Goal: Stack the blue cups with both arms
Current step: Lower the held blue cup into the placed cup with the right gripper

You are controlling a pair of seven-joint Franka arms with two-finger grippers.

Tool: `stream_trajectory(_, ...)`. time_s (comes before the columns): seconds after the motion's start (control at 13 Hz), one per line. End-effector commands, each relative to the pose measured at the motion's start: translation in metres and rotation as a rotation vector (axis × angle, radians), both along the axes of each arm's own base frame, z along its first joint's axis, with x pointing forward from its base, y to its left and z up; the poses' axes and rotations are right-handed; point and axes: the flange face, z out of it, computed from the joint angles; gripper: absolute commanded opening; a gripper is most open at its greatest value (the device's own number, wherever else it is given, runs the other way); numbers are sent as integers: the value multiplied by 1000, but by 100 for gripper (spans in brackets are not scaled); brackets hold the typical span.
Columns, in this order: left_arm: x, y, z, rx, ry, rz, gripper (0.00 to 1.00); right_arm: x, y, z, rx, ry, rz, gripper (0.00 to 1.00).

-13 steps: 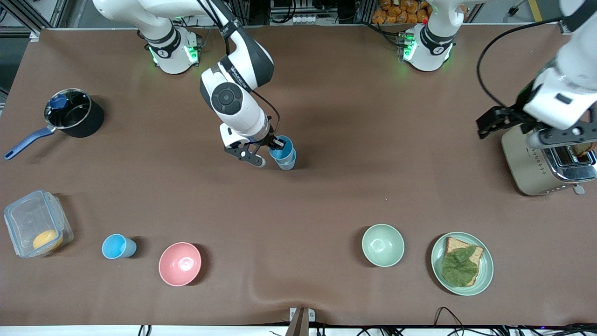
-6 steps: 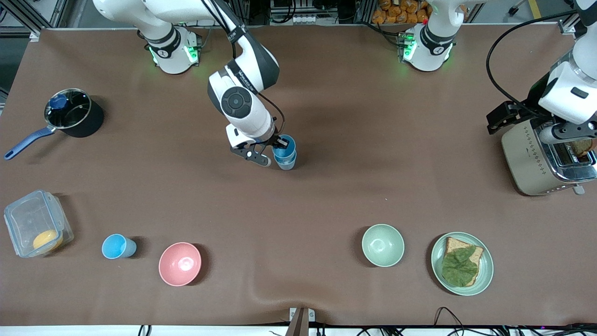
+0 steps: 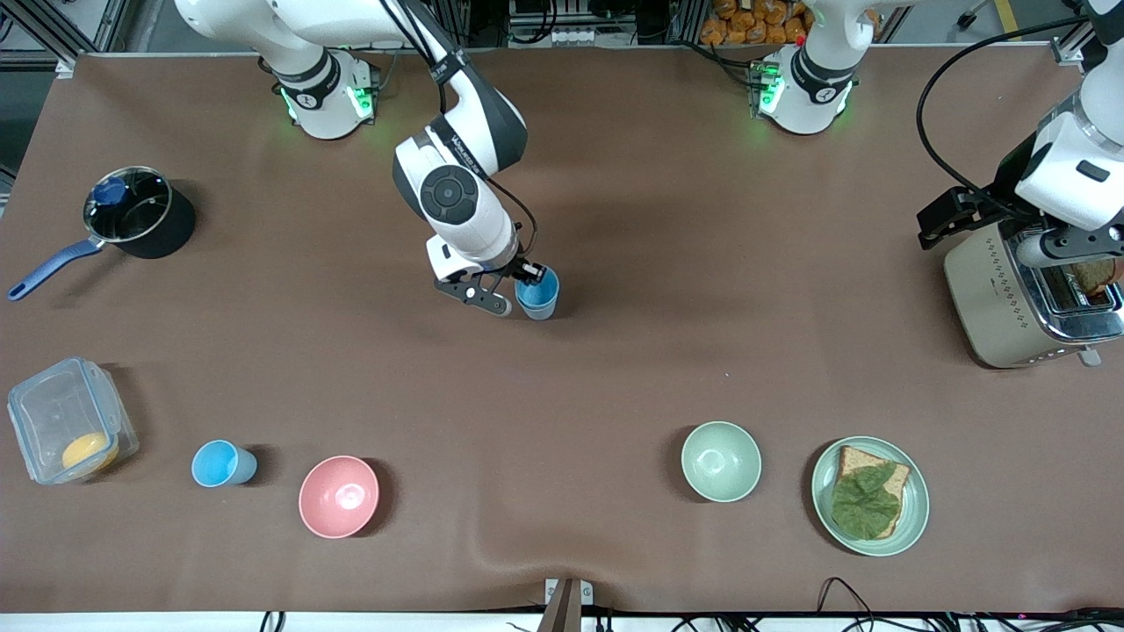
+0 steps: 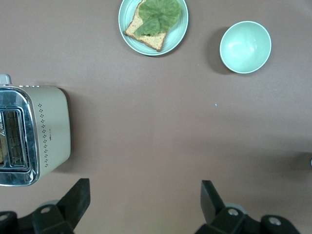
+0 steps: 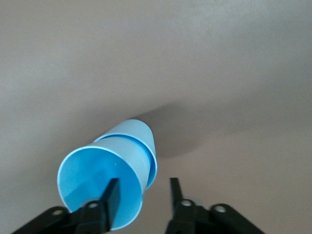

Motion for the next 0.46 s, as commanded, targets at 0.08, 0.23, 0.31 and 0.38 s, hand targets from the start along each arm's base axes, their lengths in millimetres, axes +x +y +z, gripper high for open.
stream_trajectory(0.08,-9,-2,6,-12,4,-3,100,20,-30,42,7,-35,87,100)
stream_trajectory(0.23,-10,-4,6,-11,3,-6,100,34,-72,72,12,-22,217,100)
stream_trajectory(0.31,-11,-7,7,-12,4,-10,100,41,-95,85,17,-15,279,100)
stream_trajectory(0.38,-14,-7,9,-12,8,-12,100,48,-120,96,25,-4,343,100)
